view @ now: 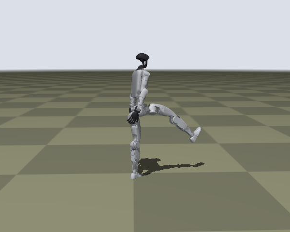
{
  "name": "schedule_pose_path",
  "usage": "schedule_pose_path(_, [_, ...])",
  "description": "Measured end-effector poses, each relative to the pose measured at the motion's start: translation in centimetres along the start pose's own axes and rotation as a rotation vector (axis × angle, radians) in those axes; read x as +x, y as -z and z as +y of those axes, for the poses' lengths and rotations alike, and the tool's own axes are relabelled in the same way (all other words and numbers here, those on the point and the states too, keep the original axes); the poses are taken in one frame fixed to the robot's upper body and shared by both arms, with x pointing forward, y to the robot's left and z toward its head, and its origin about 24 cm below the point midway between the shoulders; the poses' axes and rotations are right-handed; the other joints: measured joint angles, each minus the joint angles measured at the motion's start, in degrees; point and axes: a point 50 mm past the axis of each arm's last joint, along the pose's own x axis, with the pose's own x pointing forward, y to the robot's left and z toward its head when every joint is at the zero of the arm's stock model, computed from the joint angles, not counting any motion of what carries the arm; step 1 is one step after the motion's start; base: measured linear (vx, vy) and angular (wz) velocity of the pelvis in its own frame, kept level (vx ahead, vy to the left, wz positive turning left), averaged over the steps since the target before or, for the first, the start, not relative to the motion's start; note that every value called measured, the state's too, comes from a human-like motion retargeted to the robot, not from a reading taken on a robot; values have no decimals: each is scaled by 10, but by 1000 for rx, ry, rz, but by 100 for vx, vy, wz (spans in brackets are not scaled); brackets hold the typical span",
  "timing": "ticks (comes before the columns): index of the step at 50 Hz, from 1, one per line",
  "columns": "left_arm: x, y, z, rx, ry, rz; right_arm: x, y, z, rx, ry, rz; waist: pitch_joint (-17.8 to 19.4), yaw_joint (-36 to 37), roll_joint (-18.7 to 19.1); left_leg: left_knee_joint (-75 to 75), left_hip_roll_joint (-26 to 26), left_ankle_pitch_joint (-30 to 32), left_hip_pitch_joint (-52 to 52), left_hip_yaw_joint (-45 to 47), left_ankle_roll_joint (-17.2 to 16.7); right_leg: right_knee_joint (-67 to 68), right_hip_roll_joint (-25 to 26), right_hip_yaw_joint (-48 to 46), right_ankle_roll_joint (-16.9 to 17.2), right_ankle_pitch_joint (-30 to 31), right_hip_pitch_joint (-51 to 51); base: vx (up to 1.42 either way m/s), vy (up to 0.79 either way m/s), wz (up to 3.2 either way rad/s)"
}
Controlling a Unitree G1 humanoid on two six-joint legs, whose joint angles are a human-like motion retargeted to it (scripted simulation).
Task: In place motions
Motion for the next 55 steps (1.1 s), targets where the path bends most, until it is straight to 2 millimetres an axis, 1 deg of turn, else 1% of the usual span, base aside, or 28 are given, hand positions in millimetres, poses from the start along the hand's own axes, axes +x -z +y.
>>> schedule_pose_path(3, [1, -15, -8, 15, 23, -61, 3, 18, 7, -16, -27, 68, 5, 3, 6, 6, 8, 1, -2, -15, 3, -11, -7, 16, -2, 1, 1, 10, -12, 46])
schedule_pose_path(5, [1, -23, -12, 23, 29, -91, 3, 19, 10, -31, -39, 75, 5, 9, -1, 6, 0, 1, 5, -23, 10, -16, -9, 9, 1, 5, 23, 12, -7, 15])
schedule_pose_path(6, [1, -26, -14, 27, 32, -97, 3, 15, 10, -38, -41, 62, 2, 15, -7, 6, -7, -1, 9, -25, 14, -18, -7, 3, 4, 9, 40, 18, -7, -6])
schedule_pose_path(7, [1, -26, -16, 29, 35, -100, 3, 12, 10, -44, -40, 48, -3, 19, -11, 3, -12, -1, 14, -27, 17, -19, -4, -6, 7, 12, 59, 23, -8, -13])
schedule_pose_path(8, [2, -21, -18, 29, 39, -94, 3, 11, 9, -49, -32, 32, -10, 21, -14, -4, -16, 1, 20, -26, 18, -19, 0, -22, 11, 14, 84, 23, -9, -32])
schedule_pose_path(10, [2, -18, -16, 31, 46, -90, 1, -8, 6, -59, -21, -26, -28, 45, -41, -9, -44, -2, 33, -2, 23, -13, 15, -30, 15, 25, 122, 21, -9, -76])
schedule_pose_path(11, [2, -13, -15, 29, 45, -77, 0, -16, 5, -63, -13, -58, -40, 57, -52, -15, -56, -3, 39, 9, 24, -2, 23, -35, 17, 32, 144, 19, -8, -97])
schedule_pose_path(13, [2, 1, -13, 22, 40, -40, -3, -35, 3, -75, 4, -126, -65, 84, -70, -27, -77, -4, 47, 33, 26, 27, 42, -50, 17, 45, 189, 18, -4, -110])
schedule_pose_path(15, [2, 19, -11, 8, 31, 16, -8, -55, 0, -94, 22, -196, -89, 117, -81, -36, -89, -8, 49, 58, 24, 62, 72, -61, 10, 60, 238, 16, 0, -136])
schedule_pose_path(20, [-5, 70, -7, -53, 6, 194, -23, -100, -5, -177, 73, -345, -148, 181, -76, -55, -91, -15, 35, 104, 17, 135, 174, -62, -15, 83, 365, 8, 3, -108])
schedule_pose_path(22, [-7, 91, -11, -84, 6, 247, -27, -109, -6, -202, 88, -384, -167, 191, -60, -64, -79, -13, 29, 103, 11, 104, 223, -64, -17, 99, 432, 1, 4, -42])
schedule_pose_path(23, [-9, 99, -14, -106, 7, 267, -29, -114, -7, -216, 96, -405, -177, 198, -59, -68, -80, -13, 26, 104, 10, 82, 240, -56, -16, 106, 460, -6, 6, -66])
schedule_pose_path(24, [-10, 103, -14, -136, 6, 279, -33, -122, -6, -233, 94, -424, -188, 211, -66, -73, -88, -12, 24, 115, 9, 67, 248, -38, -15, 107, 478, -10, 7, -103])
schedule_pose_path(25, [-11, 106, -12, -171, 3, 287, -37, -130, -5, -252, 89, -442, -200, 227, -79, -80, -100, -10, 21, 131, 8, 55, 252, -15, -13, 106, 491, -13, 6, -115])
schedule_pose_path(27, [-12, 112, -16, -235, 9, 291, -41, -139, -3, -278, 88, -471, -217, 244, -88, -92, -112, -7, 18, 150, 6, -14, 261, -23, -8, 55, 533, -20, 7, -86])
schedule_pose_path(28, [-12, 114, -17, -264, 11, 289, -43, -144, -1, -292, 84, -485, -224, 248, -94, -97, -121, -5, 16, 156, 6, -52, 263, -35, -16, 41, 546, -26, 7, -53])
schedule_pose_path(30, [-13, 114, -16, -314, 14, 282, -46, -152, 5, -324, 66, -507, -234, 251, -106, -106, -134, -1, 12, 167, 3, -119, 262, -43, -28, 57, 556, -28, 8, -49])
schedule_pose_path(33, [-10, 102, -16, -317, 19, 259, -49, -158, 12, -351, 47, -522, -233, 278, -116, -106, -136, 2, 2, 196, -2, -143, 254, -19, 0, 79, 551, -36, 12, -64])
schedule_pose_path(35, [-6, 89, -18, -297, 18, 221, -50, -160, 14, -369, 42, -525, -219, 283, -117, -105, -131, 5, 1, 200, -6, -145, 247, -43, 1, 85, 551, -42, 13, -21])
schedule_pose_path(38, [-2, 69, -18, -245, 33, 150, -48, -157, 14, -423, 44, -492, -202, 276, -114, -105, -126, 9, 7, 204, -7, -142, 257, -26, -11, 81, 551, -30, 13, 4])
schedule_pose_path(40, [-1, 59, -18, -190, 43, 126, -43, -149, 12, -451, 56, -448, -200, 260, -106, -104, -121, 13, 4, 198, -9, -143, 260, -33, -11, 80, 553, -14, 14, 51])
schedule_pose_path(43, [1, 48, -18, -113, 40, 102, -32, -126, 9, -440, 72, -365, -205, 245, -100, -103, -118, 17, 0, 191, -12, -146, 261, -43, -13, 78, 556, -7, 16, 41])
schedule_pose_path(46, [2, 37, -20, -67, 48, 69, -21, -98, 5, -381, 64, -258, -209, 247, -98, -102, -117, 19, -1, 188, -14, -147, 264, -43, -18, 75, 556, -10, 15, 10])
schedule_pose_path(49, [3, 32, -25, -64, 64, 45, -14, -70, 1, -314, 51, -145, -210, 248, -95, -101, -115, 19, -1, 189, -16, -146, 266, -42, -20, 72, 556, -9, 12, -1])
schedule_pose_path(51, [3, 31, -28, -72, 74, 39, -11, -55, -1, -274, 49, -89, -211, 246, -92, -100, -113, 19, -3, 190, -18, -146, 268, -41, -21, 71, 555, -6, 10, 1])
schedule_pose_path(53, [3, 33, -29, -76, 81, 44, -9, -45, -3, -239, 55, -57, -213, 243, -89, -99, -112, 19, -5, 189, -19, -147, 269, -41, -22, 70, 554, -9, 11, 4])
schedule_pose_path(55, [3, 37, -29, -71, 80, 58, -8, -39, -4, -211, 69, -50, -214, 240, -86, -99, -111, 20, -7, 189, -20, -147, 271, -40, -23, 69, 553, -9, 11, 3])
